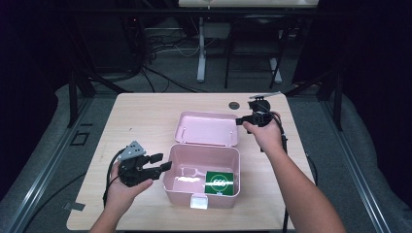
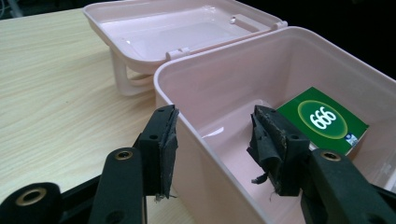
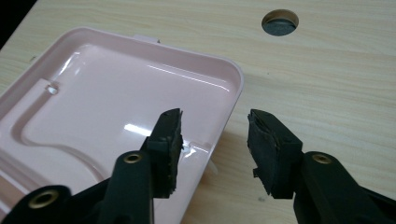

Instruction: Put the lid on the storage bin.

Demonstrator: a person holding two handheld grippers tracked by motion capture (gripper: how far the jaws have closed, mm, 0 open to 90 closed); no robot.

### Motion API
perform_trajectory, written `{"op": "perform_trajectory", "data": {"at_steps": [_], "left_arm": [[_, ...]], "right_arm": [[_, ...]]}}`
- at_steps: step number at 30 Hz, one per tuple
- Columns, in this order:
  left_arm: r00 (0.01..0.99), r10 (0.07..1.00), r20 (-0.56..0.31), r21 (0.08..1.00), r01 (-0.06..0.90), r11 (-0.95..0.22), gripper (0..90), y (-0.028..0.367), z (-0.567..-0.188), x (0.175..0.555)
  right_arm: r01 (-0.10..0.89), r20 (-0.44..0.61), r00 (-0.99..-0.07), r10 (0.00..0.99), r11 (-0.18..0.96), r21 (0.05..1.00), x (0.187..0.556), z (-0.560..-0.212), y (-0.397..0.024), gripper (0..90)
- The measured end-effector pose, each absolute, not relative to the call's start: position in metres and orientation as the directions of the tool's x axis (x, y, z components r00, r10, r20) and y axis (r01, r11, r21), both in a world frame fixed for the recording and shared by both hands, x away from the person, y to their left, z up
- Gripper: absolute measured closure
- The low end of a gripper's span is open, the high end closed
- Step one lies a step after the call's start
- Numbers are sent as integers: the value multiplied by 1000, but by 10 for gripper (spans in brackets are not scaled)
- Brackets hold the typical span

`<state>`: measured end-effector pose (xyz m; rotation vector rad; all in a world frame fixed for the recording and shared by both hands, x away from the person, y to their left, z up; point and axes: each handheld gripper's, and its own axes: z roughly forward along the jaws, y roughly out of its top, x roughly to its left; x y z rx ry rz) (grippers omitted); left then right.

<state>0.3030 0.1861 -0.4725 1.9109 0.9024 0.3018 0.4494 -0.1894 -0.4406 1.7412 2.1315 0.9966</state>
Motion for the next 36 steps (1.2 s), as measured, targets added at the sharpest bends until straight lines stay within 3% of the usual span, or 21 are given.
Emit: {"op": "perform_trajectory", "data": {"at_steps": [6, 12, 22, 27, 32, 36], "left_arm": [[709, 691, -139, 840, 454, -297, 593, 181, -477, 302], [707, 693, -138, 834, 460, -304, 670, 182, -481, 302], [691, 708, -145, 828, 477, -295, 703, 183, -485, 298], [685, 714, -142, 827, 479, -295, 710, 182, -484, 297], [681, 714, -162, 827, 488, -278, 710, 183, -485, 298], [682, 713, -166, 827, 490, -275, 709, 184, -486, 298]], "right_arm": [[788, 240, -259, 936, 61, 612, 461, -446, -184, 511], [826, 250, -224, 942, 48, 561, 472, -452, -182, 597], [850, 251, -159, 955, 3, 527, 480, -466, -170, 656], [872, 236, -116, 965, -16, 489, 483, -473, -166, 727], [866, 246, -97, 964, -40, 499, 483, -477, -167, 803], [865, 247, -88, 965, -49, 499, 483, -477, -167, 813]]}}
